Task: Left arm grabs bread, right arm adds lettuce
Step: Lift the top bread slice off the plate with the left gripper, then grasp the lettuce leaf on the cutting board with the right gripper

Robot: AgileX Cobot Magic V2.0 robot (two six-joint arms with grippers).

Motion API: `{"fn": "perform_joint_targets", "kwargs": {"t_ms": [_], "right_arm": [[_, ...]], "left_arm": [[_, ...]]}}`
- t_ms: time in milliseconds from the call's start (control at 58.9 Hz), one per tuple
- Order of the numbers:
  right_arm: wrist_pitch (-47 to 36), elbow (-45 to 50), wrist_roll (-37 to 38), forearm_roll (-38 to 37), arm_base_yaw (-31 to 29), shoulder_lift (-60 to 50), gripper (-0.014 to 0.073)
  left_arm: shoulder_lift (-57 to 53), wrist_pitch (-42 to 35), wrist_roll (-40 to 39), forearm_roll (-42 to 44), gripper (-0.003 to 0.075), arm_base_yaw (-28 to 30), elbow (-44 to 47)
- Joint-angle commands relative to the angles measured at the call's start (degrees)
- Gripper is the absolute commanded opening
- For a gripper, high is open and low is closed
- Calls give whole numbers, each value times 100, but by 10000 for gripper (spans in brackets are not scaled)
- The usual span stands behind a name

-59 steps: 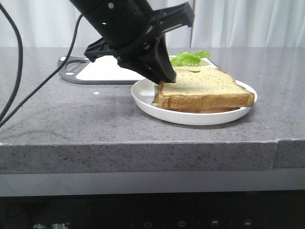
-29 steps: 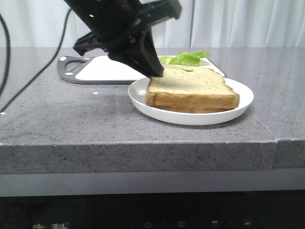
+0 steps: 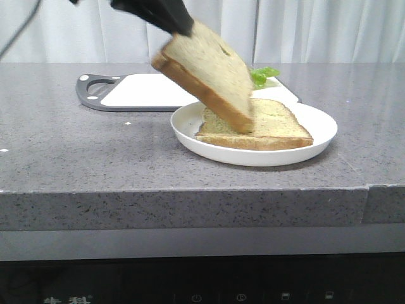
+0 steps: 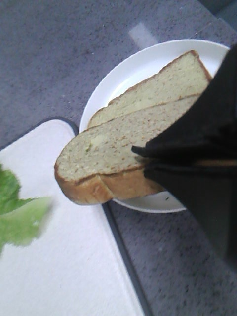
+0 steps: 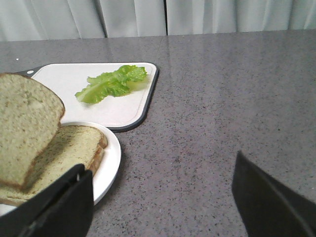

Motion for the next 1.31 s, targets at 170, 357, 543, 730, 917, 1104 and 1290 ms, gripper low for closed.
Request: {"fn": "perform_joint_targets", "kwargs": {"t_ms": [170, 357, 543, 730, 917, 1104, 1290], "right_arm": [[-544, -309, -205, -42, -40, 611, 590], [-690, -729, -406, -42, -19, 1613, 590], [-706, -1572, -857, -42, 117, 3025, 590], [-715, -2753, -1266, -42, 290, 4582, 590], [-597, -4145, -1749, -42, 534, 6039, 590], [-310, -5552, -1818, -42, 737, 7346, 590], [-50, -6715, -1818, -42, 829, 8419, 590]], "left_arm": [[-1800, -1623, 9, 982, -21, 1, 1134], [-2935, -2128, 9, 1260, -21, 43, 2017], [-3933, -2315, 9, 1268, -21, 610, 2716], [-4551, -2341, 9, 1268, -21, 1228, 3114], [-4733, -2320, 9, 1257, -21, 1468, 3184], [-4733, -2320, 9, 1257, -21, 1489, 3184], [-4733, -2331, 9, 1257, -21, 1489, 3184]]}}
